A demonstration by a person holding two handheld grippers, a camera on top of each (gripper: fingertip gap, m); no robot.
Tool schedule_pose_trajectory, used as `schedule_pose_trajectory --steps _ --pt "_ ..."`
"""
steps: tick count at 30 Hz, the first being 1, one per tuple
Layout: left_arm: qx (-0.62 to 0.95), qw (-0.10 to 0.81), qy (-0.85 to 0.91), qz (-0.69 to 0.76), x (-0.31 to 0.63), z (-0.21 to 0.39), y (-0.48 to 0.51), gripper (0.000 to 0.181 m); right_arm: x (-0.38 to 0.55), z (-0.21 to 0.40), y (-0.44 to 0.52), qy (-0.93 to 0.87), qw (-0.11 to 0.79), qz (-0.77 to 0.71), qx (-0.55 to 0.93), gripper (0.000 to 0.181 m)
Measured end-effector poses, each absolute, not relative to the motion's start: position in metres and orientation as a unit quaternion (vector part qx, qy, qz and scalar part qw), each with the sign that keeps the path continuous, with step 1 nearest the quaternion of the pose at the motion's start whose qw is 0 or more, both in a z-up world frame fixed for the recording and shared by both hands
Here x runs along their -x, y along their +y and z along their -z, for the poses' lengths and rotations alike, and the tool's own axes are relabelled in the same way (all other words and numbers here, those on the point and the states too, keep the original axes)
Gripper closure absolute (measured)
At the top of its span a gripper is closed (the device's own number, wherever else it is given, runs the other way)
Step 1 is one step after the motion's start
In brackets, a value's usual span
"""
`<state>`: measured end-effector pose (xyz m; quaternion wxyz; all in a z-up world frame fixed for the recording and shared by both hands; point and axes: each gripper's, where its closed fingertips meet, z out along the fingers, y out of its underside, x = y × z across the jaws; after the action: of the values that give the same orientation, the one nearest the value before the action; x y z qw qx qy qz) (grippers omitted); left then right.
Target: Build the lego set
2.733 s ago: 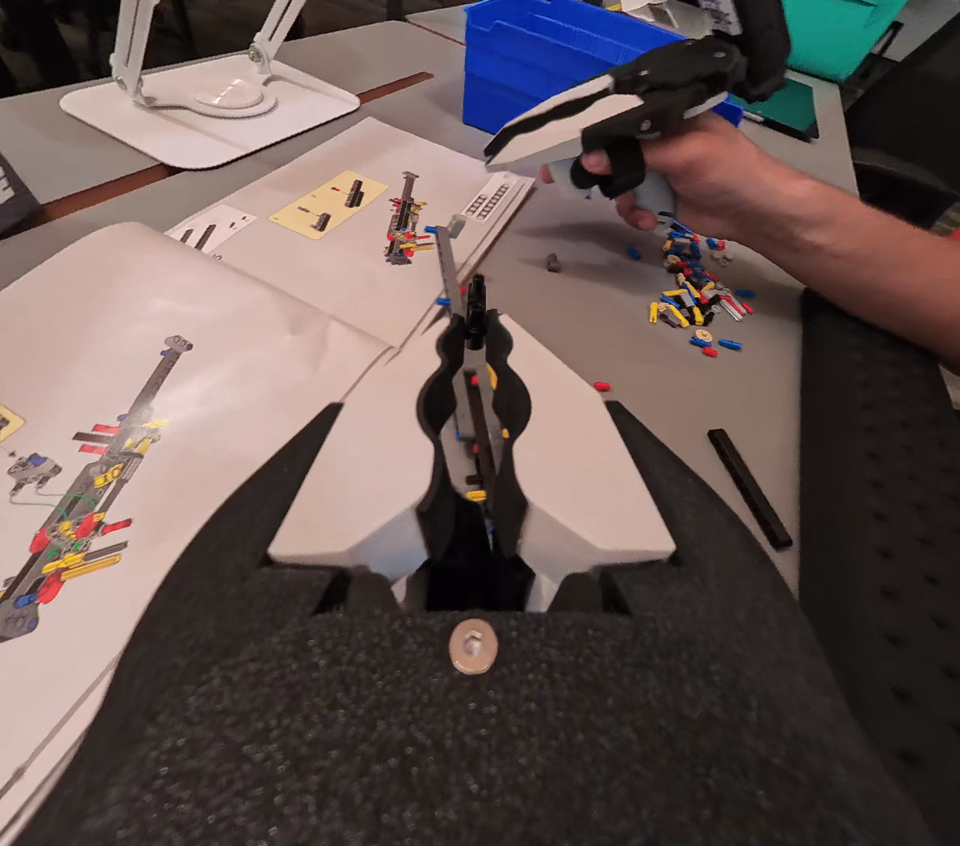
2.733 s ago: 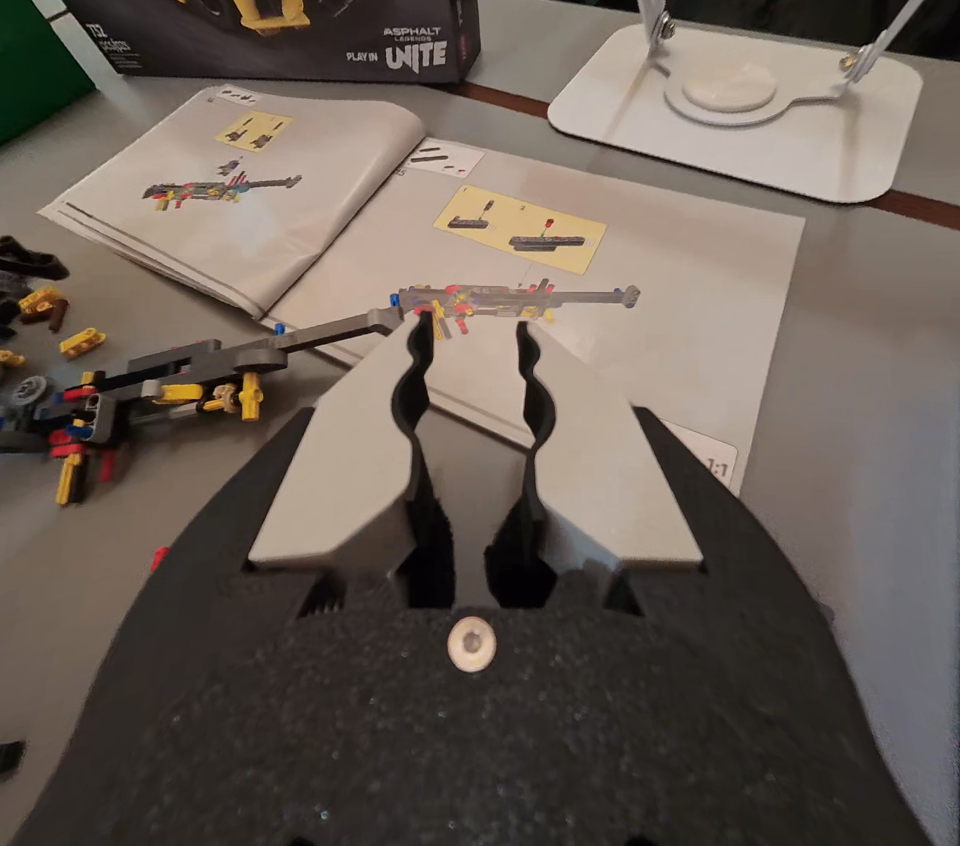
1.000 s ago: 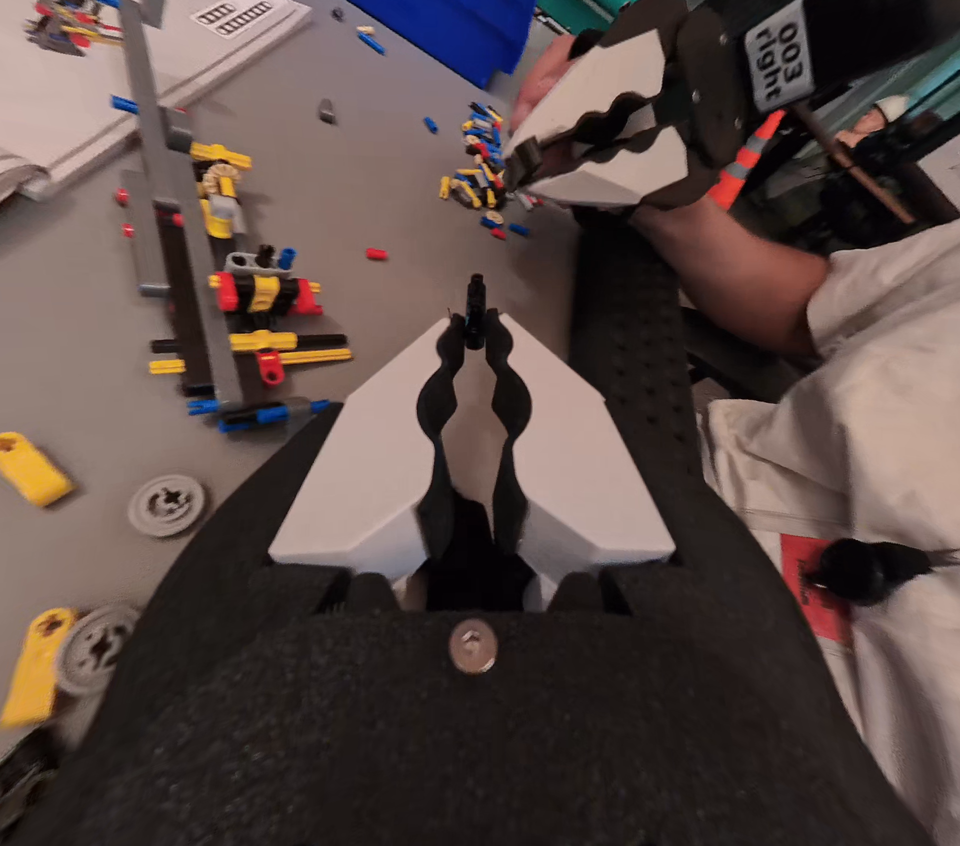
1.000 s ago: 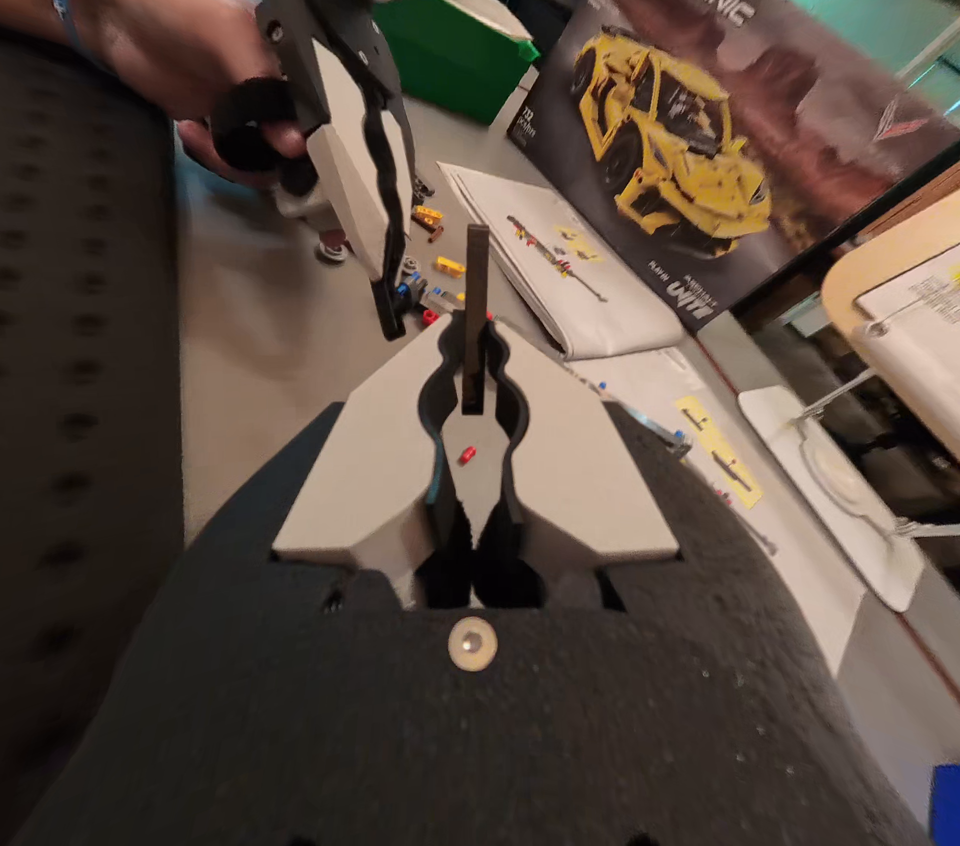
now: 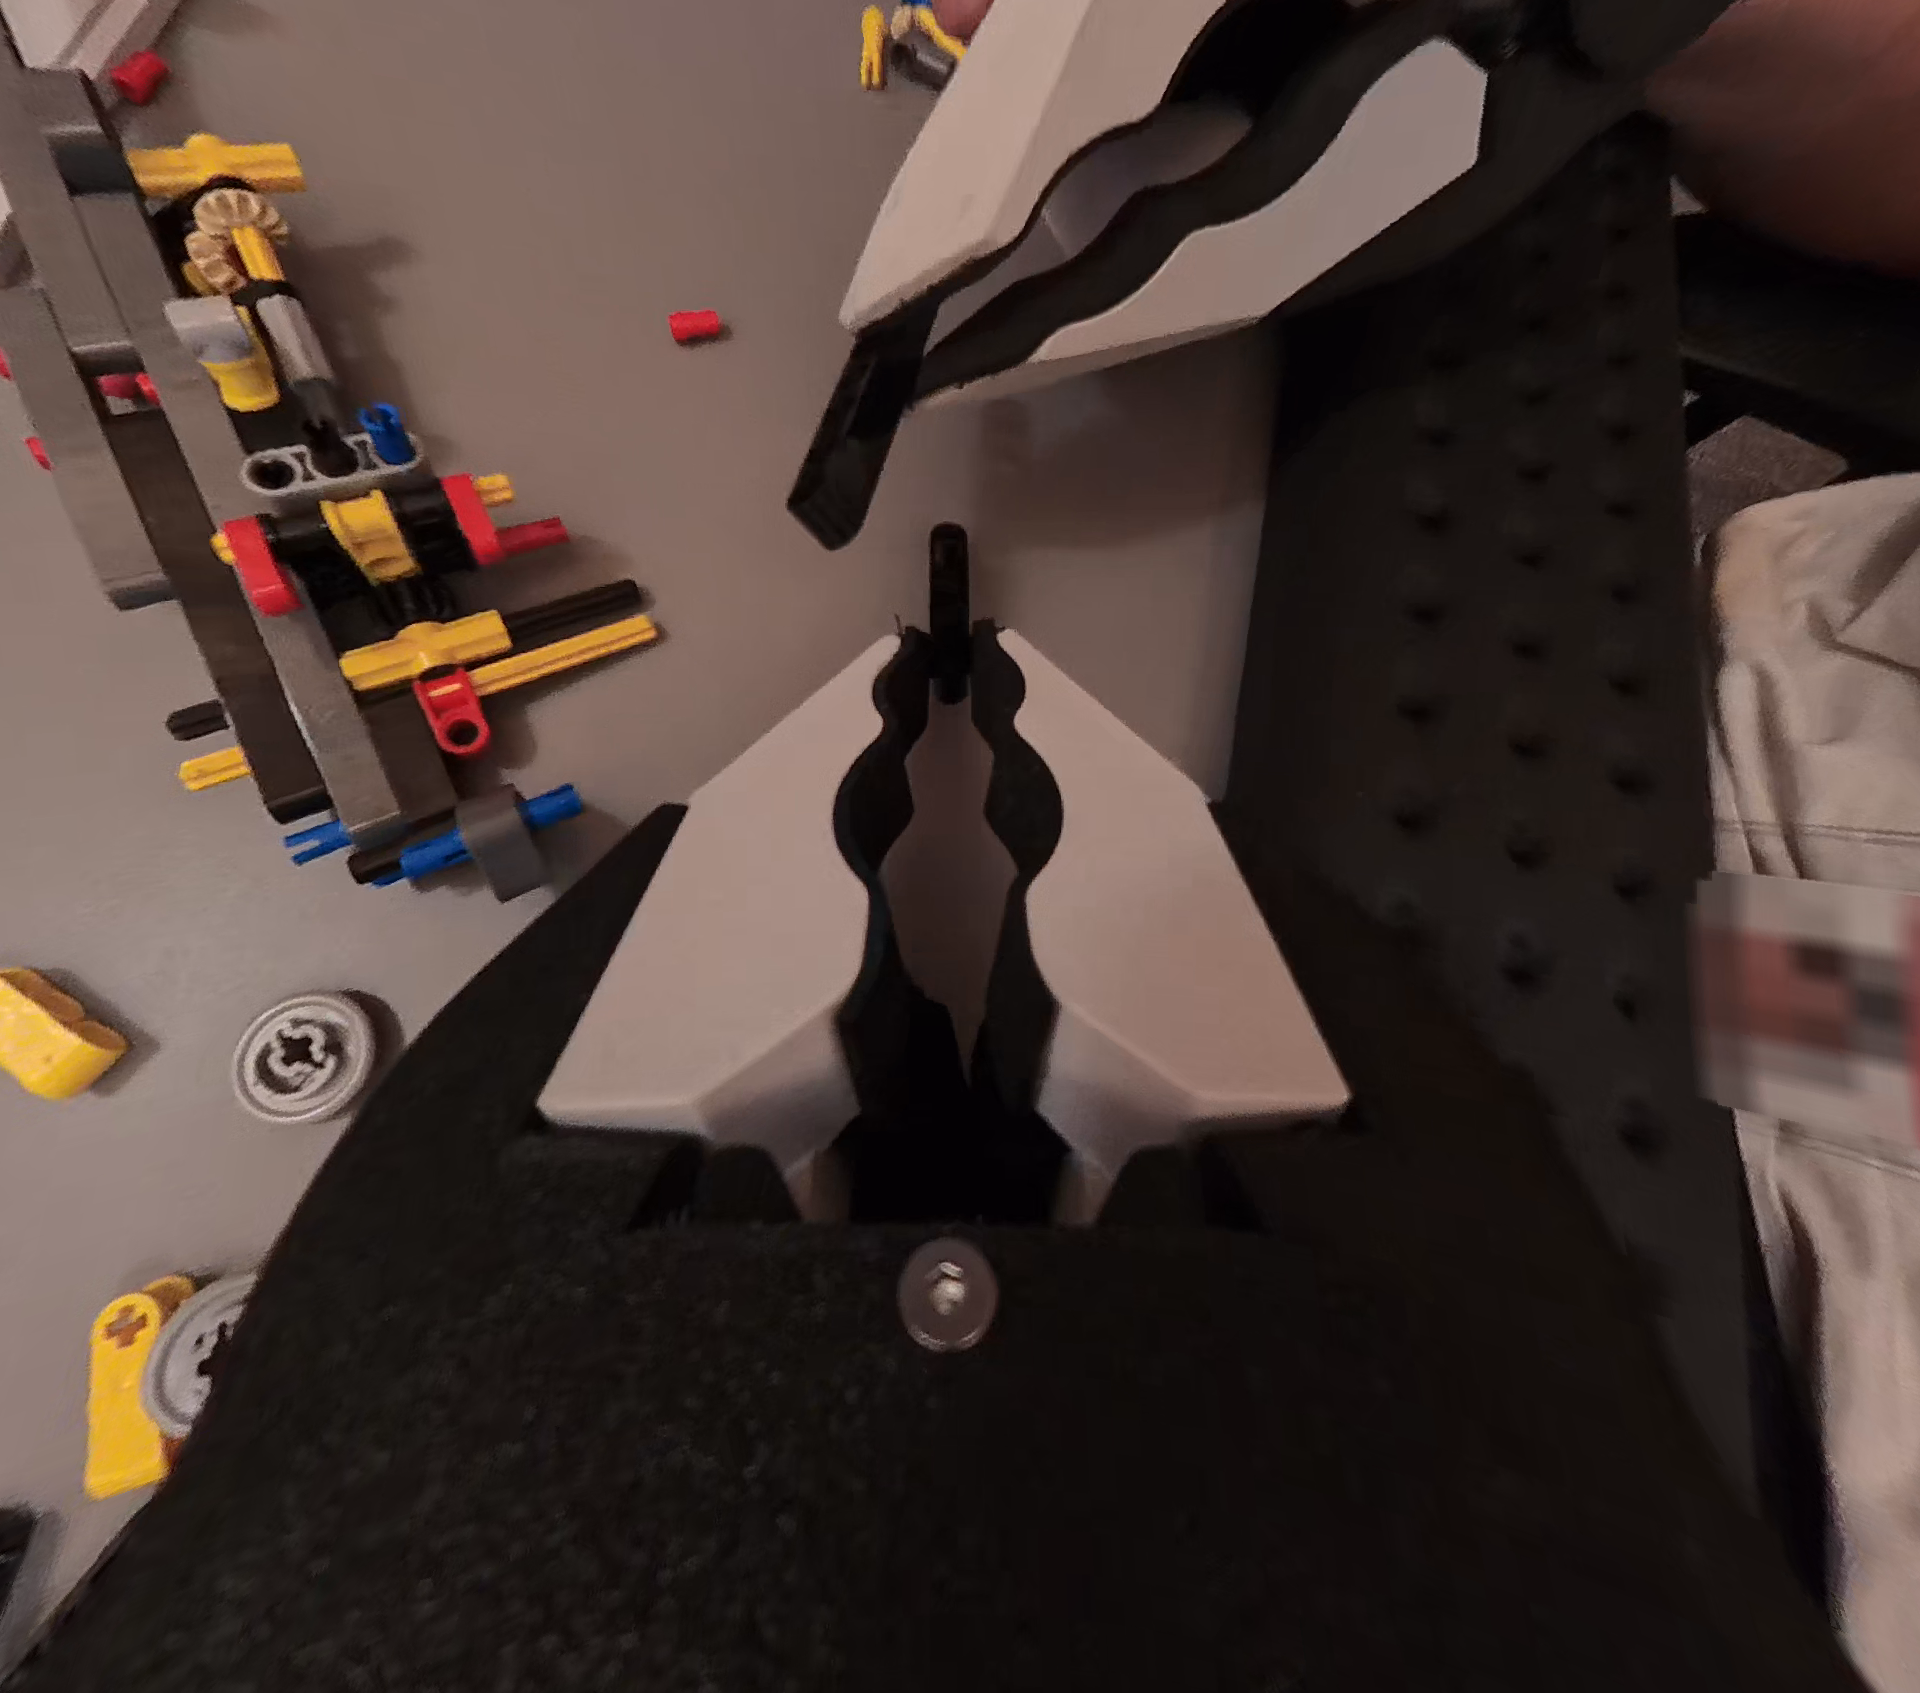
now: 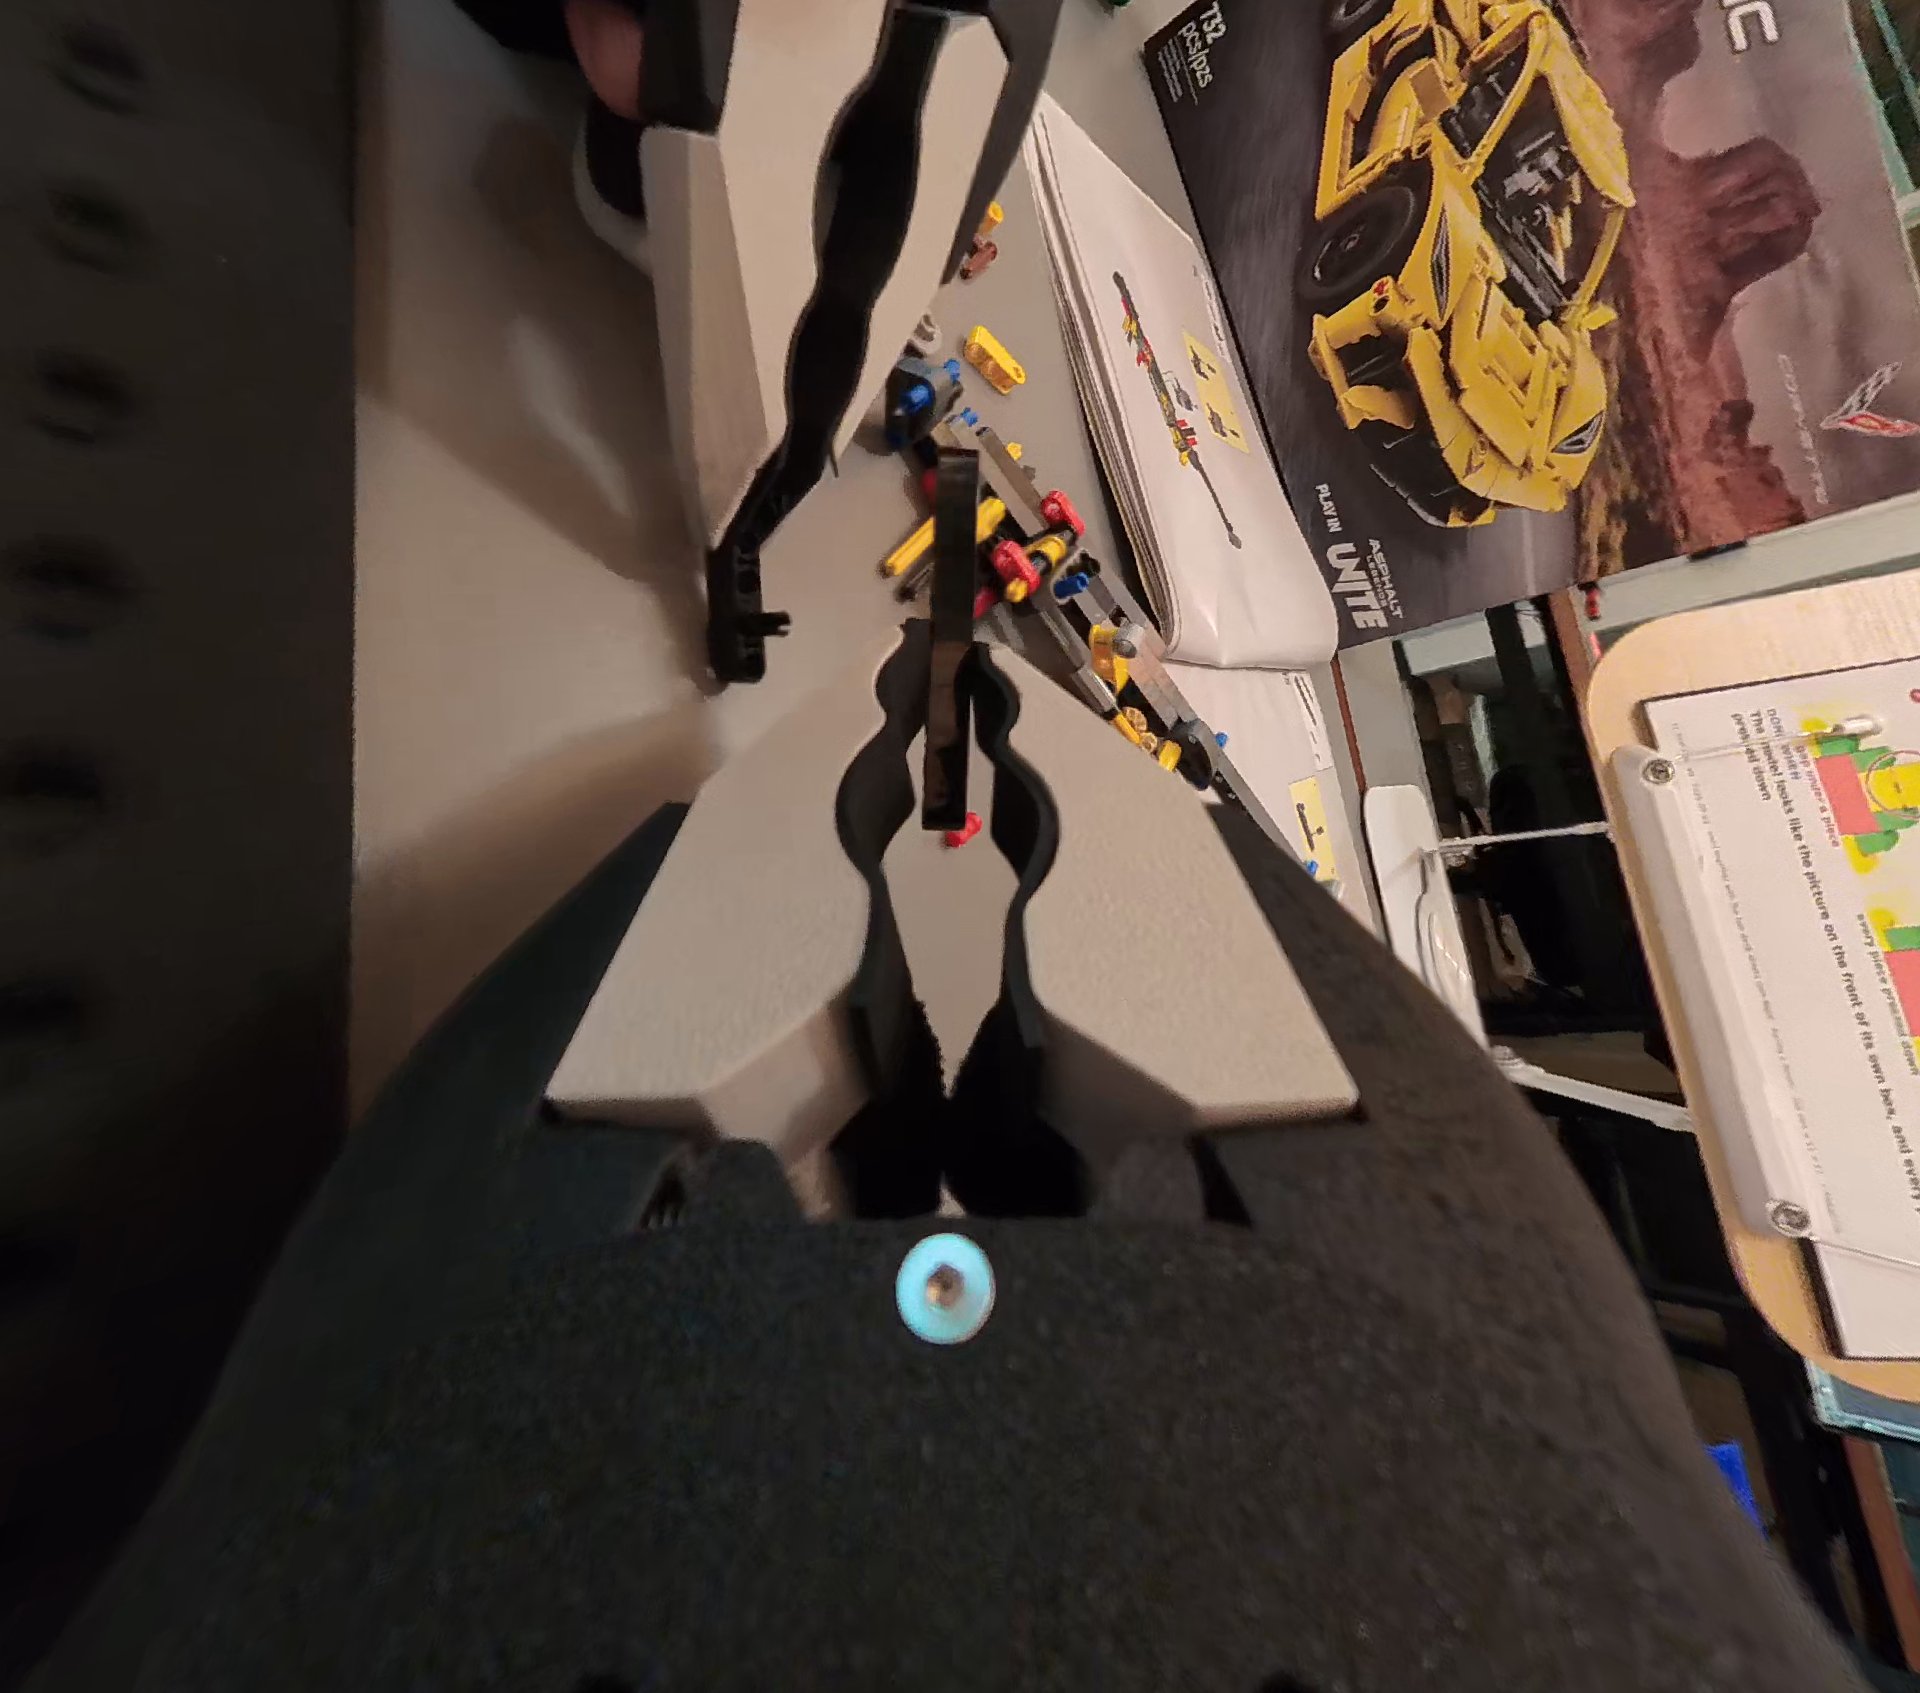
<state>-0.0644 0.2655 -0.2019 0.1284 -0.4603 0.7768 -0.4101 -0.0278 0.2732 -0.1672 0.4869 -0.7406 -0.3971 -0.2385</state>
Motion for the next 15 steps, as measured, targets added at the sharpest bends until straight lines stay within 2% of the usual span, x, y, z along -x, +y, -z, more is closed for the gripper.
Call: schedule_pose_trajectory --steps 3,9,15 --pt "0.454 0.131 0.791 0.390 0.066 0.208 0.265 0.174 0.032 0.167 0.272 -0.424 0.477 0.266 0.723 0.175" --pt "0.446 0.131 0.795 0.390 0.072 0.207 0.272 0.150 0.037 0.175 0.268 -0.488 0.438 0.336 0.676 0.175" --pt "0.436 0.102 0.746 0.494 0.072 0.169 0.266 0.153 0.052 0.172 0.266 -0.524 0.433 0.366 0.635 0.175"
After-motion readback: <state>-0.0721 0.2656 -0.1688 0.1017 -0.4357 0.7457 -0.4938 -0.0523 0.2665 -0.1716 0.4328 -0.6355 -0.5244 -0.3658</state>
